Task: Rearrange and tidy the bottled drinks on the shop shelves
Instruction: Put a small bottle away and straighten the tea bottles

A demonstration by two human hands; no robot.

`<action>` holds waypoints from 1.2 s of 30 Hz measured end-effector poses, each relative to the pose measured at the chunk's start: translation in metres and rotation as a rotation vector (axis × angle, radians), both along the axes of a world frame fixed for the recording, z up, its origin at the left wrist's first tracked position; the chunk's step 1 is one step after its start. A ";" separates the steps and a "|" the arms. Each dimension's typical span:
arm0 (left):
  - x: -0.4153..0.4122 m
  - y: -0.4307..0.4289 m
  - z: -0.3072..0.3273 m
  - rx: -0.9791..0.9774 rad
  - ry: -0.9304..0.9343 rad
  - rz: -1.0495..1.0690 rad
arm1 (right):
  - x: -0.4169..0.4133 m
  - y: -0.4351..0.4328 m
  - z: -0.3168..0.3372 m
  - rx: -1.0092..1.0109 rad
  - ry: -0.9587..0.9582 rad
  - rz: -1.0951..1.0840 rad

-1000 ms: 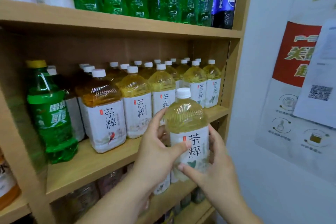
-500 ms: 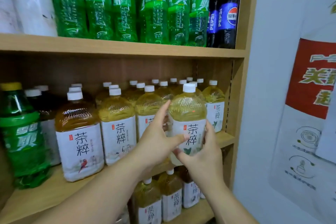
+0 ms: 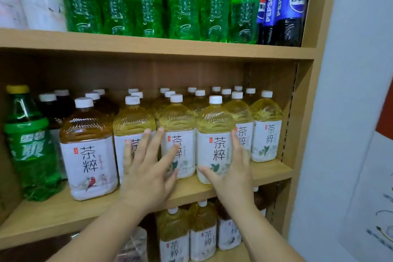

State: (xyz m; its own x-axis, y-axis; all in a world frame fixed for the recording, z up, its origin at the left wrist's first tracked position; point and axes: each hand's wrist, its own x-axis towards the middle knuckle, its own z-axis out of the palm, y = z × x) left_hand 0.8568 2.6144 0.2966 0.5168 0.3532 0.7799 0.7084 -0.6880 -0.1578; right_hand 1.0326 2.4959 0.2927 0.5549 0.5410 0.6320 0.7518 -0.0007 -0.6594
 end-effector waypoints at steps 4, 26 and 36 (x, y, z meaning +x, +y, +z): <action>0.000 0.000 0.000 0.008 -0.010 0.048 | 0.009 0.000 -0.006 -0.073 -0.108 0.008; 0.001 0.009 -0.003 0.048 -0.046 0.186 | 0.036 0.025 -0.018 -0.296 -0.242 -0.105; 0.001 0.008 -0.001 0.028 -0.005 0.194 | 0.025 0.022 -0.010 -0.262 -0.148 -0.100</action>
State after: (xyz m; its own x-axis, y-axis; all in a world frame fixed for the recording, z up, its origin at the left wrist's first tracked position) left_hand 0.8579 2.6222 0.2953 0.4376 0.4239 0.7930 0.8279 -0.5342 -0.1712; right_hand 1.0576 2.5179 0.2829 0.5259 0.6432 0.5565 0.8273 -0.2351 -0.5101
